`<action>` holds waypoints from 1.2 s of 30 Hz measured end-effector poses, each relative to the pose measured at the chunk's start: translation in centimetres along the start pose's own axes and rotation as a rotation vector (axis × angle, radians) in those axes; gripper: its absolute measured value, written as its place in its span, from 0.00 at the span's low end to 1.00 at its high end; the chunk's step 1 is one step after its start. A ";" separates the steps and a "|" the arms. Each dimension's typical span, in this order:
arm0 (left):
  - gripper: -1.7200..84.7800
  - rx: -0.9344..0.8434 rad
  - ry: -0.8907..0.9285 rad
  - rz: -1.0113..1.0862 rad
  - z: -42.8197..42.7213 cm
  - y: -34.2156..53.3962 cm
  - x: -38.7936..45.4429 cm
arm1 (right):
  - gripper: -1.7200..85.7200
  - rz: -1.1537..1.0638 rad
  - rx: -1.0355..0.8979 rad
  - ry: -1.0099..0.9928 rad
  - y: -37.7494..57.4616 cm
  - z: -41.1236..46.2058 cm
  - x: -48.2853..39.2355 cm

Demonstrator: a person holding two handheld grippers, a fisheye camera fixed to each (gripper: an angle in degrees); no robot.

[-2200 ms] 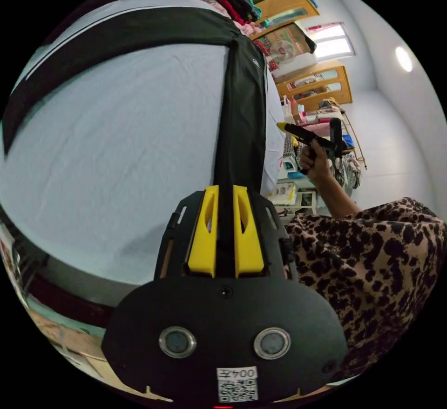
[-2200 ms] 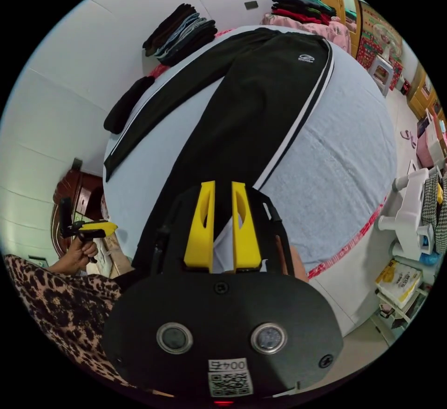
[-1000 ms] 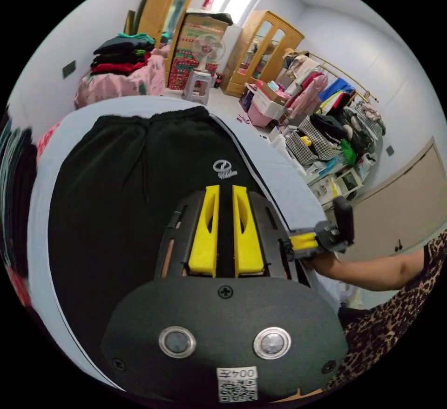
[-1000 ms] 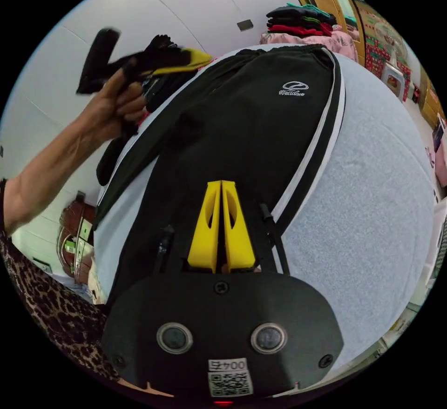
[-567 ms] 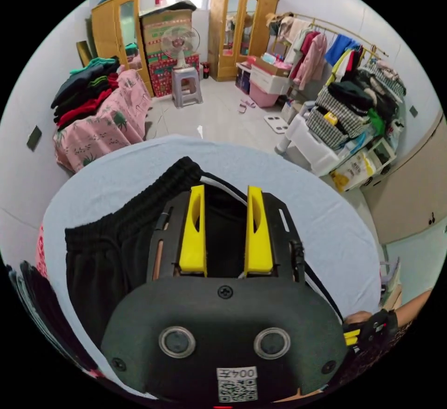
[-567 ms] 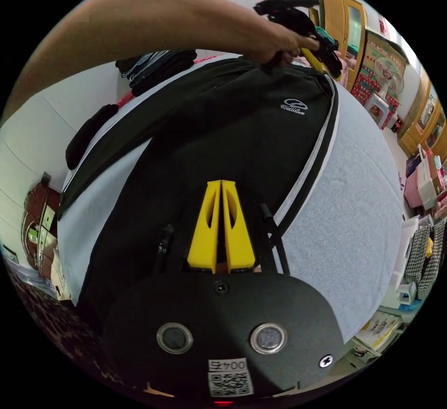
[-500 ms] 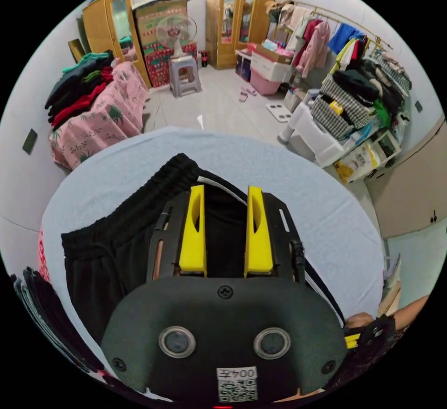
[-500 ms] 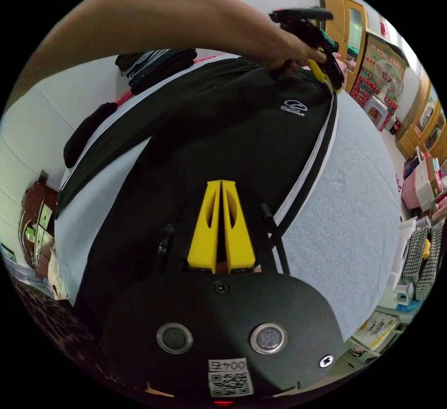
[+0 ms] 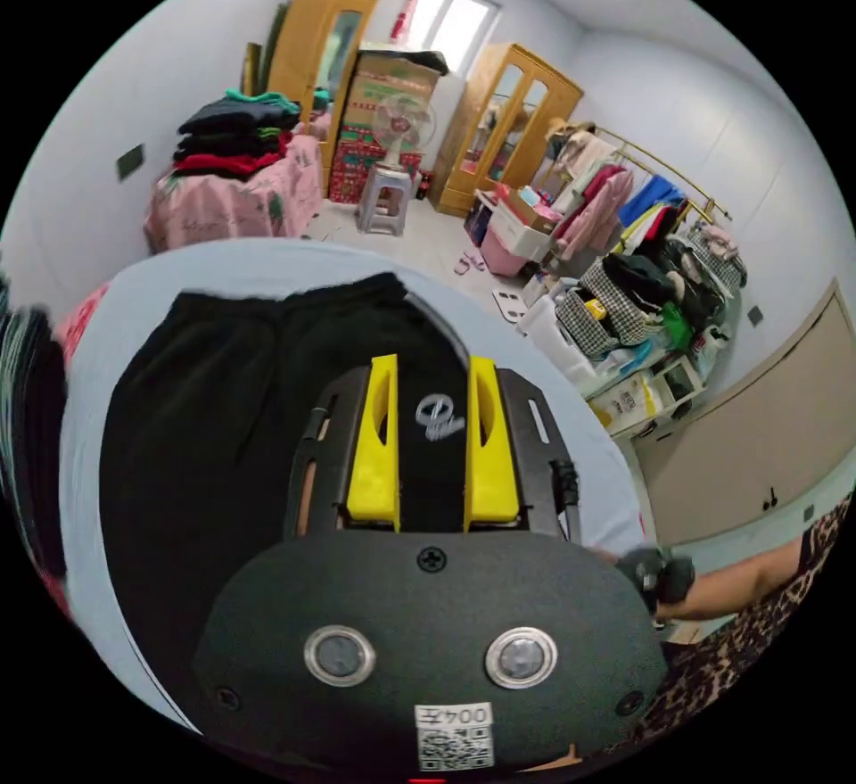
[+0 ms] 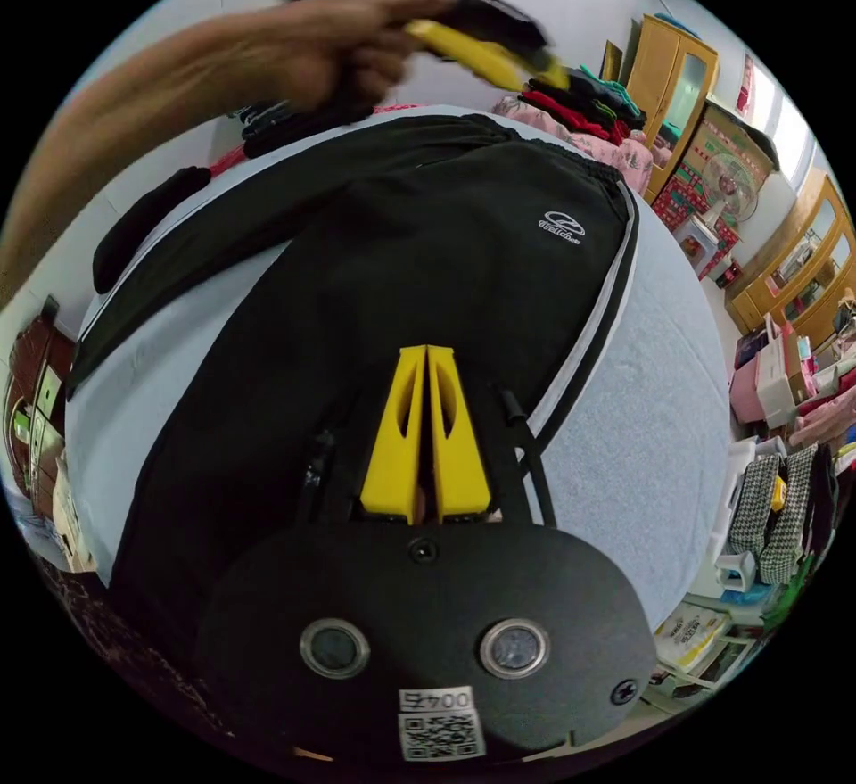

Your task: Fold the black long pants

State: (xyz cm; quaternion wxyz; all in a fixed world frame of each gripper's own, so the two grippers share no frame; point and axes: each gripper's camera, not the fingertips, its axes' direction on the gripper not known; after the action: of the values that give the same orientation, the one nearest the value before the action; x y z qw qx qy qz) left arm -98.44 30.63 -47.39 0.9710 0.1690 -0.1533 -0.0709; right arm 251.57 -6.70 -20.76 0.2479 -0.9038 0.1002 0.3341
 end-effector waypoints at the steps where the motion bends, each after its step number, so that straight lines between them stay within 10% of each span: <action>1: 0.15 0.003 -0.017 -0.044 -3.0 3.9 -1.6 | 0.01 0.000 0.000 0.001 -0.2 0.0 -0.2; 9: 0.13 -0.021 0.082 -0.497 -12.8 27.9 -8.8 | 0.01 0.038 -0.003 -0.103 -1.6 0.5 0.4; 29: 0.12 -0.013 0.198 -0.596 -14.7 25.8 -16.4 | 0.01 -0.066 -0.014 0.031 -7.3 2.4 -3.8; 36: 0.13 0.004 0.063 -0.496 -25.4 31.2 -13.4 | 0.01 -0.067 -0.411 -0.209 -10.2 -0.4 -6.2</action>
State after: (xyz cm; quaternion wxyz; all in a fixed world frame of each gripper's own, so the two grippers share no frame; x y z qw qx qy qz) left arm -100.28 70.04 -62.91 0.9280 0.2055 -0.0767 -0.3012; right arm 250.67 1.97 -12.57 0.0787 -0.8985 -0.0262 0.4310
